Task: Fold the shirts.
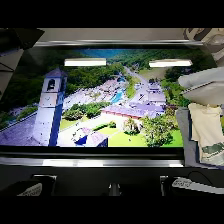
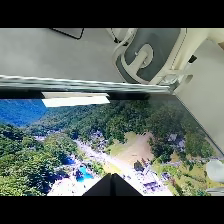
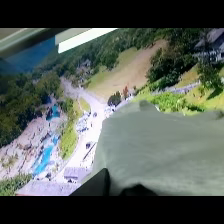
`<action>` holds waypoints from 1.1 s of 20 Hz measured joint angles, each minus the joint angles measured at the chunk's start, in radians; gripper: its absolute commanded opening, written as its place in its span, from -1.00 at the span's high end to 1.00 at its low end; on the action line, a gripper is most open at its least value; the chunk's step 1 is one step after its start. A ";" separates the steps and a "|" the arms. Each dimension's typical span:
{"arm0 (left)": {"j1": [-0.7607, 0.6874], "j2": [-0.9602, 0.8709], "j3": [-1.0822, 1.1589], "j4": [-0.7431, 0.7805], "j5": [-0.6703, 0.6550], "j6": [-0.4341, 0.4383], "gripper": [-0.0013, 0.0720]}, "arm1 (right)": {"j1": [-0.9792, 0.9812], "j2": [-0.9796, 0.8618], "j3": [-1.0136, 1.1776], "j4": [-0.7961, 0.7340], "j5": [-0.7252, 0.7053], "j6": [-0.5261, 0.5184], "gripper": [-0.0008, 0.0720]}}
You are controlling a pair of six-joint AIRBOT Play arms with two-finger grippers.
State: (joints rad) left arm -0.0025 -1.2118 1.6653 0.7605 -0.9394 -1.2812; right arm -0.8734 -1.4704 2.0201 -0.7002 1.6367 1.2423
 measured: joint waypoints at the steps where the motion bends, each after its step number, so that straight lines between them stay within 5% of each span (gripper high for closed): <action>1: 0.000 -0.001 0.000 0.000 0.000 0.001 0.89 | -0.016 0.004 0.000 -0.019 0.041 -0.002 0.90; 8: -0.004 -0.008 0.000 0.000 0.017 0.015 0.89 | -0.092 0.127 -0.065 -0.298 0.183 -0.036 0.90; 16: -0.011 -0.020 0.000 0.000 0.030 0.025 0.89 | -0.101 0.337 -0.592 -0.673 0.195 -0.129 0.89; 17: -0.011 -0.020 0.000 0.000 0.030 0.025 0.89 | -0.101 0.353 -0.644 -0.700 0.196 -0.133 0.68; 20: -0.011 -0.020 0.000 0.000 0.030 0.025 0.89 | -0.104 0.377 -0.731 -0.795 0.197 -0.146 -0.85; 22: -0.011 -0.020 0.000 0.000 0.030 0.025 0.89 | -0.102 0.383 -0.747 -0.826 0.194 -0.183 -0.91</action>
State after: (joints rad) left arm -0.0135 -1.2320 1.6653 0.7605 -0.9096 -1.2560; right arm -0.9756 -1.0870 1.2736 -1.5265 1.8309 1.0592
